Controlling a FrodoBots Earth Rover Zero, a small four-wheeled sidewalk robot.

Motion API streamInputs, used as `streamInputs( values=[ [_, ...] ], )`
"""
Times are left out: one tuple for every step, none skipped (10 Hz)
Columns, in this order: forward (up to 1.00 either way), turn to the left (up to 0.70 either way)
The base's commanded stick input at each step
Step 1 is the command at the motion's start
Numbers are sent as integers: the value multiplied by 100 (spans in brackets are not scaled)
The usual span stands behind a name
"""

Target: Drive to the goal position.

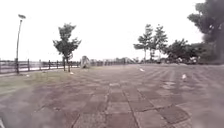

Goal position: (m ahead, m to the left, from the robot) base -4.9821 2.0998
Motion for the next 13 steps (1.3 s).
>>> streamInputs(
  values=[
    [100, 13],
    [100, 35],
    [100, 40],
    [100, 0],
    [100, 0],
    [100, 0],
    [100, 0],
    [100, 0],
    [100, 0],
    [100, 0],
    [100, 0],
    [100, 0],
    [100, 0]
  ],
)
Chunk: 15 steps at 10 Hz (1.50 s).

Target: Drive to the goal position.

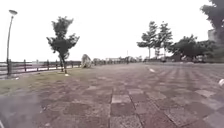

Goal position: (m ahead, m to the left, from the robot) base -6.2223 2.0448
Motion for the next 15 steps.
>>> streamInputs(
  values=[
    [100, 0],
    [100, 0],
    [100, 0],
    [100, 0],
    [100, 0],
    [100, 0],
    [100, 0],
    [100, 0],
    [100, 0],
    [100, 0],
    [100, 0],
    [100, 0],
    [100, -2],
    [100, -22],
    [100, -35]
  ],
)
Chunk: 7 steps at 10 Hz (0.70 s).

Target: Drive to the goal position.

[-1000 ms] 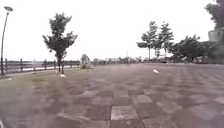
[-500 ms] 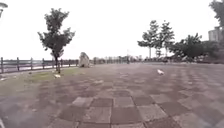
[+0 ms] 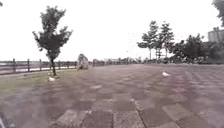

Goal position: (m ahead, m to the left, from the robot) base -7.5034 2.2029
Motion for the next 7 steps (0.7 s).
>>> streamInputs(
  values=[
    [100, -32],
    [100, -17],
    [100, -2],
    [100, 0],
    [100, 0],
    [100, 0],
    [100, 0]
  ],
)
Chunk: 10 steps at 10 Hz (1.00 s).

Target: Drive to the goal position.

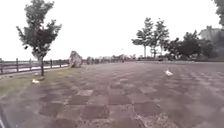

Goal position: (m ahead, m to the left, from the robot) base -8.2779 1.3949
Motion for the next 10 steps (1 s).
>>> streamInputs(
  values=[
    [100, 0],
    [100, 0],
    [100, 0],
    [100, 0],
    [100, 0],
    [100, 0],
    [100, 0],
    [100, 0],
    [100, 0],
    [100, 0]
  ],
)
